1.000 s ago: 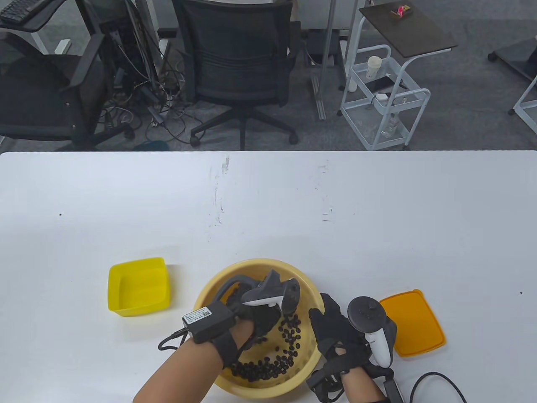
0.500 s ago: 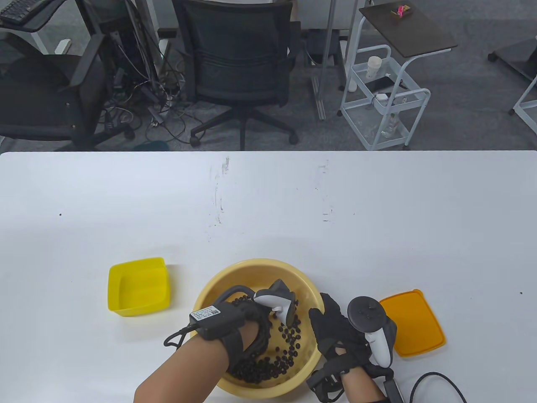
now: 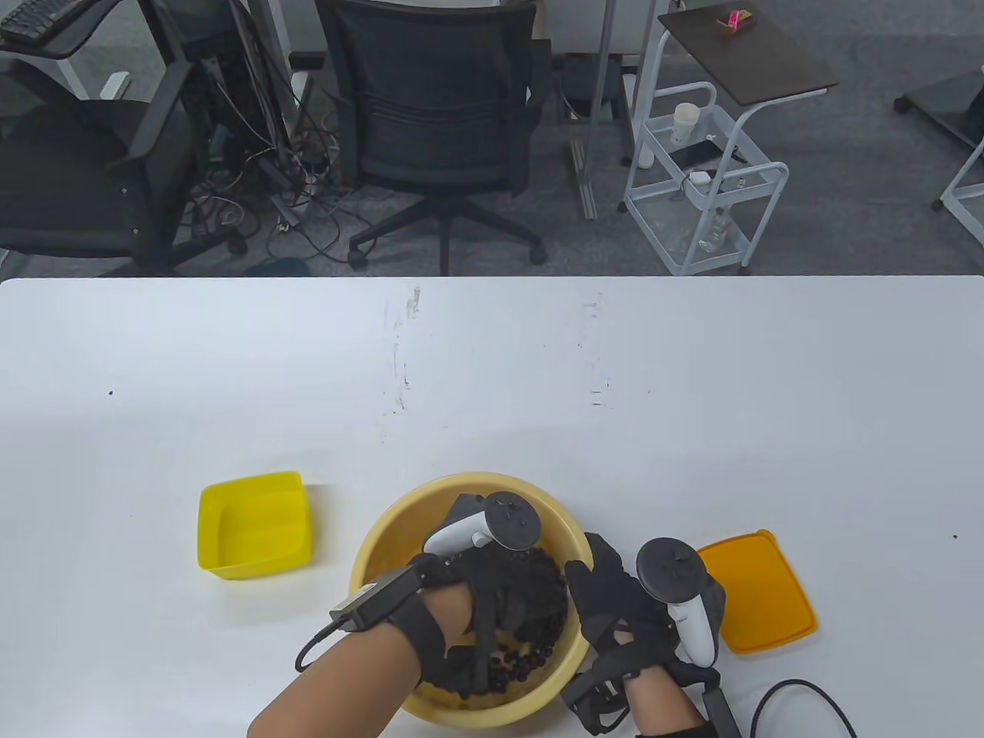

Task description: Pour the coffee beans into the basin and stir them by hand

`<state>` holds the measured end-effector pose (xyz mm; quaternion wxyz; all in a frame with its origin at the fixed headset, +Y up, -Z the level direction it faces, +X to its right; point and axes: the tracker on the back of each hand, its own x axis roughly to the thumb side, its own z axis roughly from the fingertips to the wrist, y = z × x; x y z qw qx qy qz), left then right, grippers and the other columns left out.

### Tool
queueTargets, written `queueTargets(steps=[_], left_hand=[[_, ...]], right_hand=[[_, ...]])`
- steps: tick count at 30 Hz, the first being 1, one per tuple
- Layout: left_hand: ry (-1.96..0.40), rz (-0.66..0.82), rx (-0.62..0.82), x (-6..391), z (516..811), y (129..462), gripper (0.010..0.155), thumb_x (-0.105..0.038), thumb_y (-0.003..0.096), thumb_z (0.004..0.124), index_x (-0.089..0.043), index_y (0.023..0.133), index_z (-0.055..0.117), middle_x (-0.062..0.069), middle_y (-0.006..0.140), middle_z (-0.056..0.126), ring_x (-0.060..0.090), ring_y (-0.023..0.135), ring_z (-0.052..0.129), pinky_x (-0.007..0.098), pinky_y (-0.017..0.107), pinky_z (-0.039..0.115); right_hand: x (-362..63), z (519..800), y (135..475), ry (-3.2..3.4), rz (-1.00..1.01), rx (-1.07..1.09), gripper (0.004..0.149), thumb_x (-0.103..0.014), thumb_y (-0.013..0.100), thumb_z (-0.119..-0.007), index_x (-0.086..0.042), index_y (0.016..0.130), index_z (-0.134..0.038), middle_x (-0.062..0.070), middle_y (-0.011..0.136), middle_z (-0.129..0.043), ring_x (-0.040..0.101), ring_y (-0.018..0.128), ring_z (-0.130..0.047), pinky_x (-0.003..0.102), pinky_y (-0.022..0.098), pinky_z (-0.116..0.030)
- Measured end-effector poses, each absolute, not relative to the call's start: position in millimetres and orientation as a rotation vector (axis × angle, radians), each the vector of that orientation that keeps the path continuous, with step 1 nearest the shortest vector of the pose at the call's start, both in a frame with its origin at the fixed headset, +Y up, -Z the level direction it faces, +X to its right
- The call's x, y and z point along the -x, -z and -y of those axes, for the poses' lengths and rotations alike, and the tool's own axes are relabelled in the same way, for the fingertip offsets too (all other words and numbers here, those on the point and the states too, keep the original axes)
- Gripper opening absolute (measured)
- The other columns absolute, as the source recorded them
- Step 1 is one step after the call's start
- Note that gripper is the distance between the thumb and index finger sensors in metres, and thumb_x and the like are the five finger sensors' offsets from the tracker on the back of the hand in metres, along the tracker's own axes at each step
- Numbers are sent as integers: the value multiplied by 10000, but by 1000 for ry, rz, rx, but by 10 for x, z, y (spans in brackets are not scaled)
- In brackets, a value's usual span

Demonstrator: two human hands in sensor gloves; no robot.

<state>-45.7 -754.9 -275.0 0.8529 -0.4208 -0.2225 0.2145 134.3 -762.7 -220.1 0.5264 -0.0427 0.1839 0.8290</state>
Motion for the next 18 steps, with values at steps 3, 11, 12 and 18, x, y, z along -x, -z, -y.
queueTargets(steps=[3,11,12,18], left_hand=[[-218,528,665,482,7456,2769,587,-478,546,578,-181,1043,487,100,990,674,238,801,852,487,745,543],[626,375,617,547,7521,2691,674,-498,518,587,-57,1025,531,212,970,711,343,824,915,478,711,627],[665,391,633,522,7537,2686,688,-500,516,587,-25,1012,545,231,946,740,340,794,950,472,695,655],[710,261,893,540,7597,2701,673,-561,505,565,-42,829,846,171,706,1010,281,513,1115,459,671,701]], right_hand=[[-1335,7632,2195,-1972,-438,106,624,-426,502,-519,-67,946,-266,192,973,-458,435,885,-682,607,673,-439],[-1335,7635,2192,-1981,-428,117,625,-423,503,-519,-63,946,-267,196,972,-456,437,887,-676,609,672,-434],[-1335,7638,2193,-1983,-428,118,624,-423,503,-519,-62,946,-267,196,972,-457,439,886,-676,610,672,-435],[-1339,7636,2193,-1993,-427,124,623,-424,503,-518,-62,946,-272,196,972,-461,440,886,-676,610,672,-433]])
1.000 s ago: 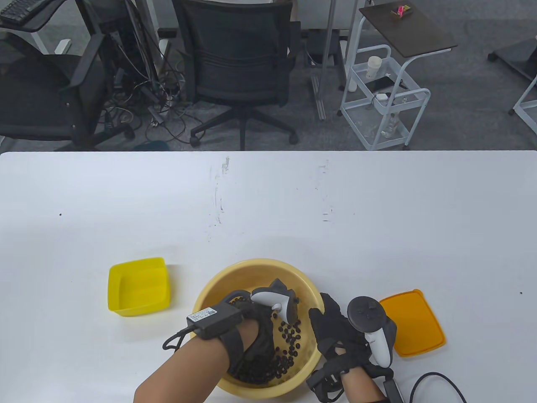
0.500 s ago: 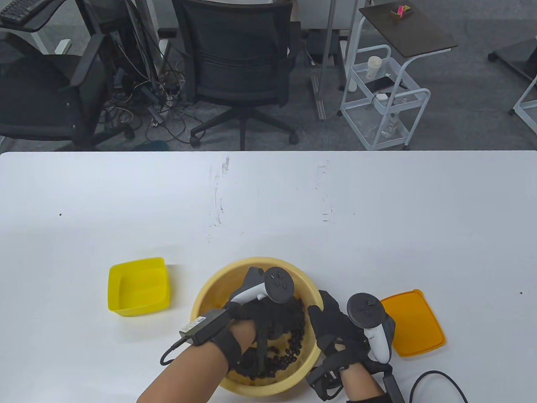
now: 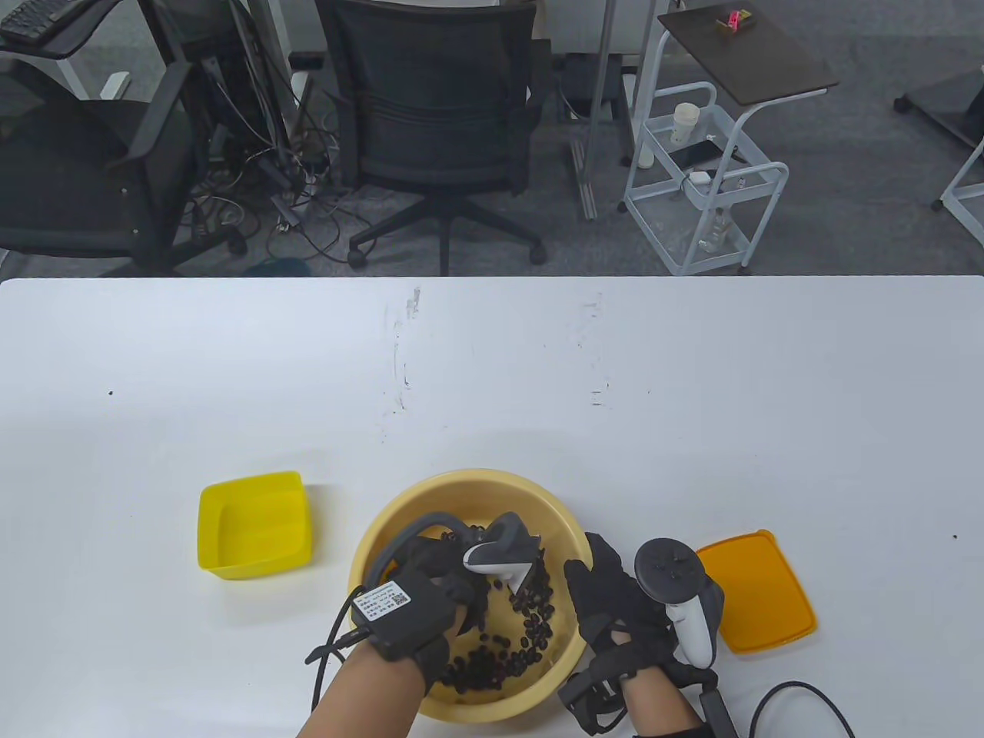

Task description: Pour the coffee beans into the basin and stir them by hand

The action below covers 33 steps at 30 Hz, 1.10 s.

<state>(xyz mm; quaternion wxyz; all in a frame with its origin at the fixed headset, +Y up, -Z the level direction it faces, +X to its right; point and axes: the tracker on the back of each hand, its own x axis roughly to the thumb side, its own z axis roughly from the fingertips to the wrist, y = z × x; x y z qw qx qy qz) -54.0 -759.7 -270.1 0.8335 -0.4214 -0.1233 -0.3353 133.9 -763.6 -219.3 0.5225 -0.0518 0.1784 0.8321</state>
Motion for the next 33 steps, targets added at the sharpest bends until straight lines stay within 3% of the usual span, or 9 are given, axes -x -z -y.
queueTargets(steps=[9,16,20,24,29,33], left_hand=[[282,320,1260,550,7784,2654,679,-579,487,598,-31,611,979,152,461,1117,296,281,1141,439,612,772],[-268,482,1324,386,7813,2718,652,-578,518,564,-60,714,908,80,573,1086,223,394,1153,436,545,823],[-524,490,1238,390,7779,2833,632,-557,565,506,-54,905,679,39,778,953,175,624,1076,401,597,786],[-612,434,1074,460,7685,2942,640,-537,582,487,-57,1005,466,56,922,781,168,777,950,394,703,669],[-389,417,745,528,7506,2955,609,-503,557,550,-101,1010,490,86,940,748,203,747,913,451,743,583],[-94,482,579,486,7430,2887,580,-484,539,590,-173,1026,539,100,945,751,273,762,871,504,744,547]], right_hand=[[-1341,7637,2193,-2000,-426,127,623,-425,503,-517,-63,947,-270,197,972,-459,442,886,-674,612,672,-432],[-1349,7645,2182,-2004,-426,123,626,-428,503,-515,-66,948,-266,197,974,-456,442,886,-673,611,672,-432],[-1358,7649,2176,-2006,-426,119,627,-431,503,-513,-69,949,-263,197,975,-453,442,886,-672,610,672,-432],[-1362,7649,2178,-1996,-422,115,627,-428,503,-511,-61,945,-259,201,971,-452,437,886,-675,608,671,-437],[-1355,7647,2181,-1986,-425,108,630,-427,503,-508,-57,944,-254,197,970,-455,434,886,-679,606,672,-440],[-1358,7649,2178,-1985,-425,110,630,-429,503,-509,-58,944,-254,197,971,-455,435,886,-677,606,672,-440]])
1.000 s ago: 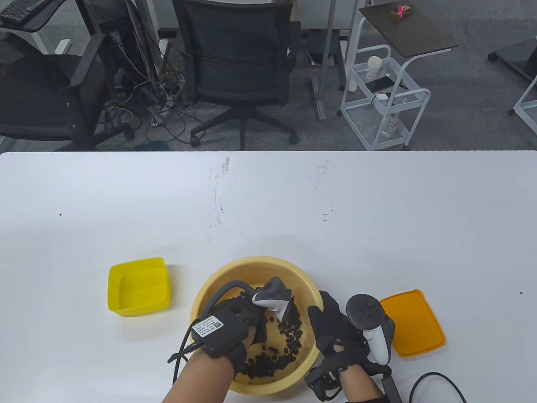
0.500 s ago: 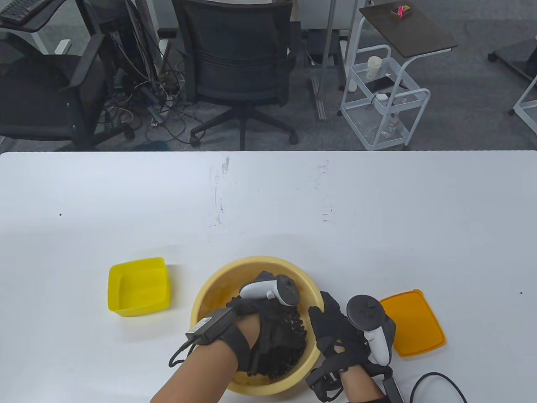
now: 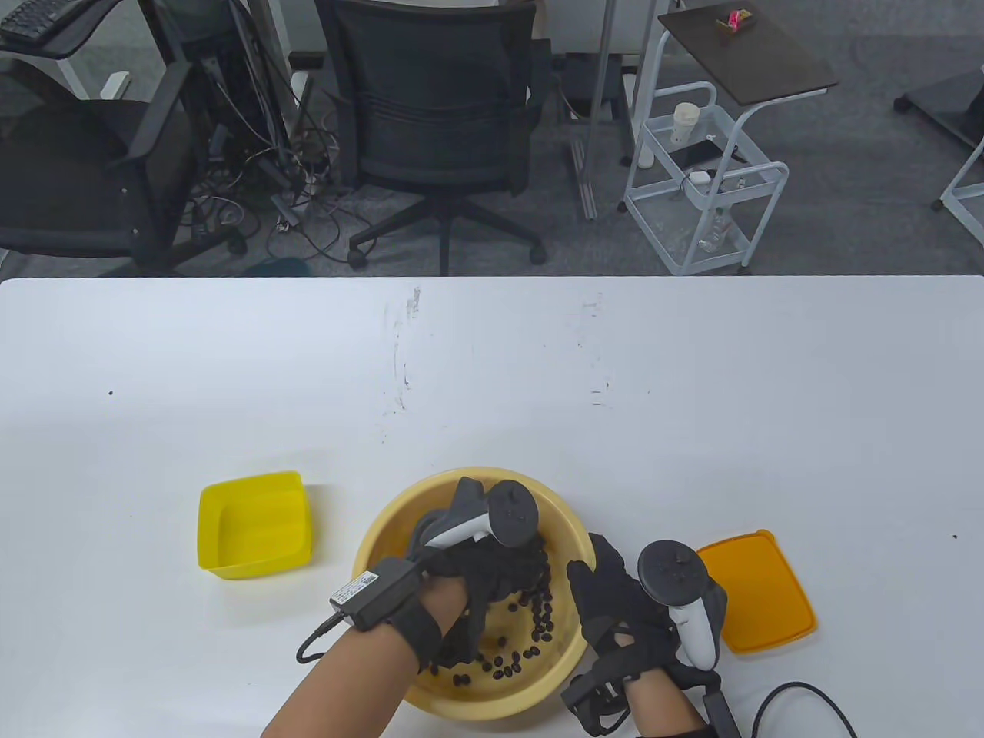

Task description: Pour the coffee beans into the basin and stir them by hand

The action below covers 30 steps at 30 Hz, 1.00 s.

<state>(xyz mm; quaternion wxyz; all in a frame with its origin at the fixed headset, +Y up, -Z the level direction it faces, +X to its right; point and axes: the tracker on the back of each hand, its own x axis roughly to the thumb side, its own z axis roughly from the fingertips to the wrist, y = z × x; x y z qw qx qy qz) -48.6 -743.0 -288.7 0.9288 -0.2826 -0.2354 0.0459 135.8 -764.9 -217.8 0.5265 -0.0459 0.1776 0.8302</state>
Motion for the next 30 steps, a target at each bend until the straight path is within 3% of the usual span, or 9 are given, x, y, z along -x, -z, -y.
queueTargets(steps=[3,6,10,15,18,24,30], left_hand=[[170,470,546,439,7420,2828,585,-485,528,604,-208,1040,545,144,986,694,317,831,835,521,748,532],[438,464,538,406,7427,2801,640,-499,520,600,-117,1032,553,188,948,757,353,816,914,514,719,609],[670,426,614,446,7495,2797,685,-531,518,571,-53,1010,569,210,857,832,306,668,1010,479,657,703],[713,358,791,487,7572,2754,751,-558,506,554,76,852,761,242,657,986,299,451,1102,464,603,764],[646,336,1015,520,7651,2742,738,-573,505,546,38,779,855,214,588,1042,314,399,1120,456,592,775],[335,392,1260,517,7749,2728,709,-570,492,591,29,649,936,187,453,1104,299,276,1146,439,565,808],[-212,460,1406,371,7849,2713,683,-582,498,582,-30,711,922,132,544,1104,259,378,1167,440,562,813]], right_hand=[[-1356,7647,2177,-1983,-425,113,629,-429,503,-509,-60,945,-254,196,971,-454,433,887,-677,606,672,-439],[-1357,7647,2174,-1980,-424,116,629,-428,503,-509,-60,945,-254,197,972,-453,436,887,-675,607,672,-438],[-1357,7644,2171,-1979,-419,125,630,-431,502,-511,-64,946,-256,196,973,-453,438,888,-672,608,672,-435],[-1364,7645,2171,-1981,-417,131,629,-429,502,-512,-63,947,-260,197,973,-456,438,887,-673,609,672,-434],[-1367,7642,2171,-1984,-420,132,630,-430,502,-512,-62,947,-260,197,973,-456,440,886,-674,609,672,-435],[-1371,7640,2171,-1989,-417,133,629,-430,502,-513,-63,948,-262,199,973,-456,441,886,-673,610,672,-433],[-1378,7641,2164,-1996,-415,131,630,-430,502,-511,-64,948,-259,200,973,-454,442,885,-673,610,672,-434]])
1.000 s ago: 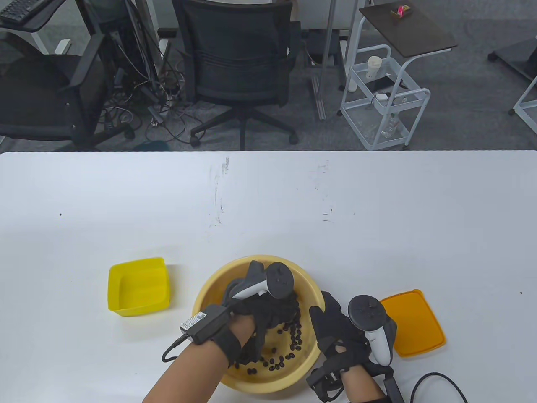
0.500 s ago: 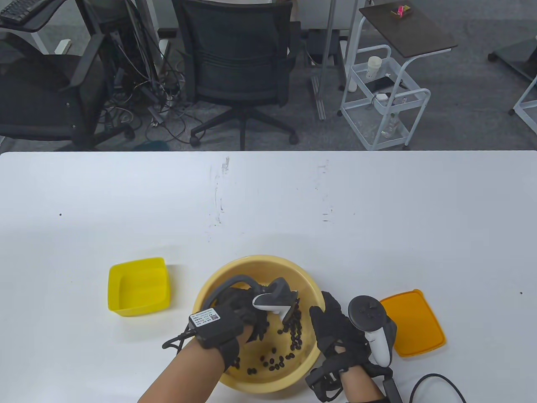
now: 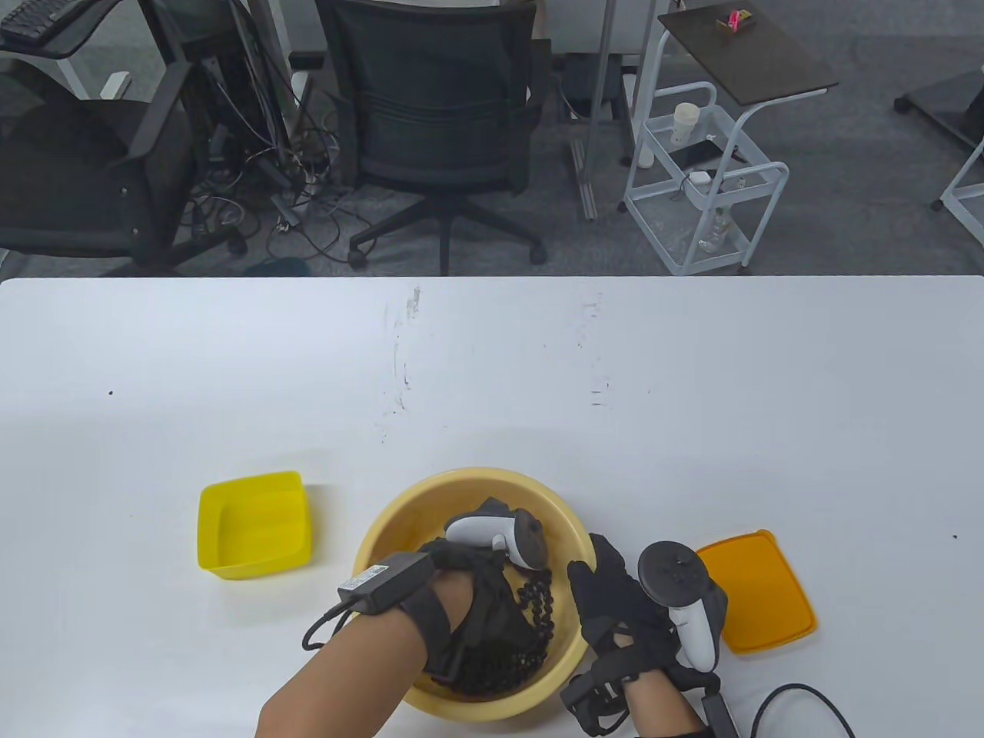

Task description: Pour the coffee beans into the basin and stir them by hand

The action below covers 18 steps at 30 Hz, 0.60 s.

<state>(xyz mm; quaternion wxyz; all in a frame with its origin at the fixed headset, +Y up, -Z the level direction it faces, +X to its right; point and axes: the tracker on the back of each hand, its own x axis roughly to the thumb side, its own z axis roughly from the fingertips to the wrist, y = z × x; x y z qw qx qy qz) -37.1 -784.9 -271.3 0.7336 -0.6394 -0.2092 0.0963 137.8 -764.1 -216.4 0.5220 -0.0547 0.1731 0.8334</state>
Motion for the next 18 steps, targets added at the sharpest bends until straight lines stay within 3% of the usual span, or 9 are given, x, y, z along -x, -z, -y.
queueTargets(steps=[5,9,13,18], left_hand=[[-507,507,1327,314,7811,2829,660,-556,550,526,-9,865,721,109,747,964,219,595,1087,435,594,780],[-592,432,1079,415,7663,2951,670,-547,570,500,-16,976,541,105,875,828,202,740,983,423,686,682],[-417,424,766,477,7482,2966,634,-520,549,553,-88,1013,524,119,936,758,232,761,922,475,736,587],[12,518,581,416,7400,2884,597,-486,533,597,-155,1029,554,137,998,685,333,865,815,512,741,535]], right_hand=[[-1380,7642,2162,-2001,-415,128,630,-430,502,-511,-64,949,-258,202,973,-453,443,886,-672,612,671,-432],[-1375,7641,2164,-1995,-418,126,632,-429,502,-510,-61,947,-255,202,972,-451,444,886,-670,610,672,-433],[-1370,7642,2164,-1990,-418,125,633,-429,503,-509,-58,946,-252,202,971,-451,440,887,-671,609,672,-434],[-1368,7644,2164,-1989,-418,125,634,-430,502,-508,-58,946,-252,201,972,-450,440,887,-671,609,672,-435]])
